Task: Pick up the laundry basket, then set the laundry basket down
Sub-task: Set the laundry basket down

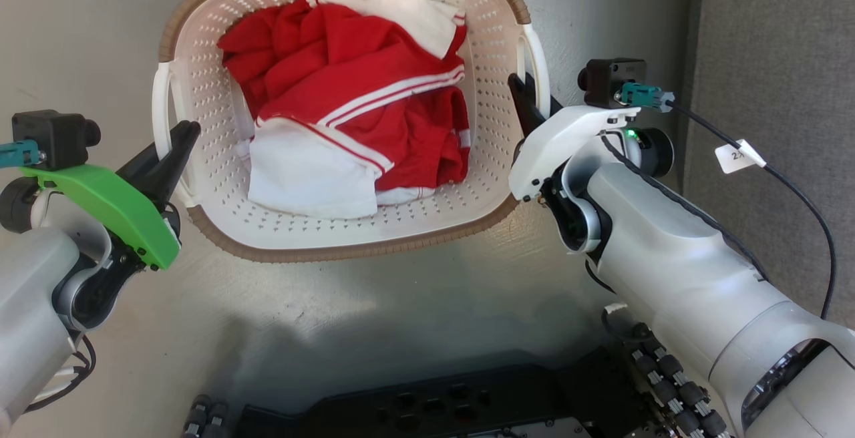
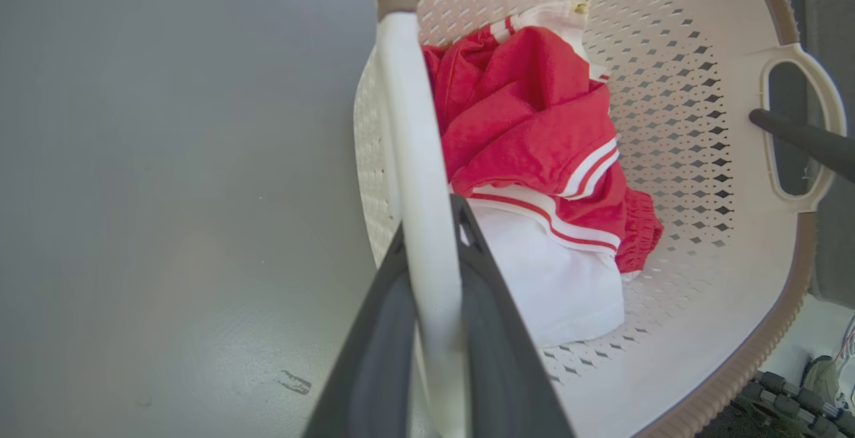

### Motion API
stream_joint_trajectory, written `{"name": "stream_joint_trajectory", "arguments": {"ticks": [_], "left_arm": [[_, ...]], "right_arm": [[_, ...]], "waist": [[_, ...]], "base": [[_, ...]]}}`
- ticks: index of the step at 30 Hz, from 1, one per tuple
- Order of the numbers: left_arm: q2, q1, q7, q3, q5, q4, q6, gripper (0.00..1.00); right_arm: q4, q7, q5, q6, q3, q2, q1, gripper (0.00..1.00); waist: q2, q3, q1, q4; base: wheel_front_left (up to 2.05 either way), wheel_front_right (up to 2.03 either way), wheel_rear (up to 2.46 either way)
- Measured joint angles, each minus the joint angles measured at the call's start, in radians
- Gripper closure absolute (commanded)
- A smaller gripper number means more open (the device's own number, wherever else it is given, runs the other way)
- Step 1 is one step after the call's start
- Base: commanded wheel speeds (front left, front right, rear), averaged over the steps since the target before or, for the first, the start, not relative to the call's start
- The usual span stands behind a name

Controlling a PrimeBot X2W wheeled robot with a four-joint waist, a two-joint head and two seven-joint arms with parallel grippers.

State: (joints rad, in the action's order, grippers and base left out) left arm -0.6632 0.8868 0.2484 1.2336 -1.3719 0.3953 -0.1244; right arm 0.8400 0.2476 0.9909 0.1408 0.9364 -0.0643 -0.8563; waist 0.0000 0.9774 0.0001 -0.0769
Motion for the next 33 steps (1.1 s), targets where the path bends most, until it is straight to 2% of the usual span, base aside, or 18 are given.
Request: {"name": "stream_joint_trajectory", "arguments": {"ticks": [8,10,12,13,14,33], "left_arm": [[0.0,0.0,0.003,0.001,0.005,0.002,0.0,1.0],[0.0,0.0,0.003,0.002,0.005,0.002,0.0,1.0],[0.0,0.0,0.003,0.004,0.005,0.002,0.0,0.98],[0.0,0.0,0.003,0.008,0.005,0.004,0.0,0.04],[0.001,0.0,0.003,0.011,0.005,0.005,0.0,0.0],[0.014,0.0,0.003,0.004,0.03,0.031,0.0,0.0]], "right_arm": [[-0.005,0.007,-0.025,-0.008,-0.025,0.0,0.001,0.99],[-0.005,0.007,-0.025,-0.008,-0.028,0.0,0.002,0.92],[-0.004,0.007,-0.026,-0.008,-0.03,0.0,0.004,0.68],[0.001,0.007,-0.023,-0.008,-0.031,0.001,0.005,0.52],[0.002,0.007,-0.024,-0.008,-0.031,0.001,0.005,0.0],[-0.004,0.007,-0.026,-0.008,-0.028,0.001,0.027,0.0]], "waist": [[0.0,0.014,0.0,0.007],[0.0,0.016,0.0,0.008],[0.0,0.017,0.0,0.009],[0.0,0.018,0.0,0.01],[0.0,0.019,0.0,0.011],[0.0,-0.018,-0.0001,0.018]], "base": [[0.0,0.0,0.0],[0.0,0.0,0.0],[0.0,0.0,0.0],[0.0,0.0,0.0],[0.0,0.0,0.0],[0.0,0.0,0.0]]}}
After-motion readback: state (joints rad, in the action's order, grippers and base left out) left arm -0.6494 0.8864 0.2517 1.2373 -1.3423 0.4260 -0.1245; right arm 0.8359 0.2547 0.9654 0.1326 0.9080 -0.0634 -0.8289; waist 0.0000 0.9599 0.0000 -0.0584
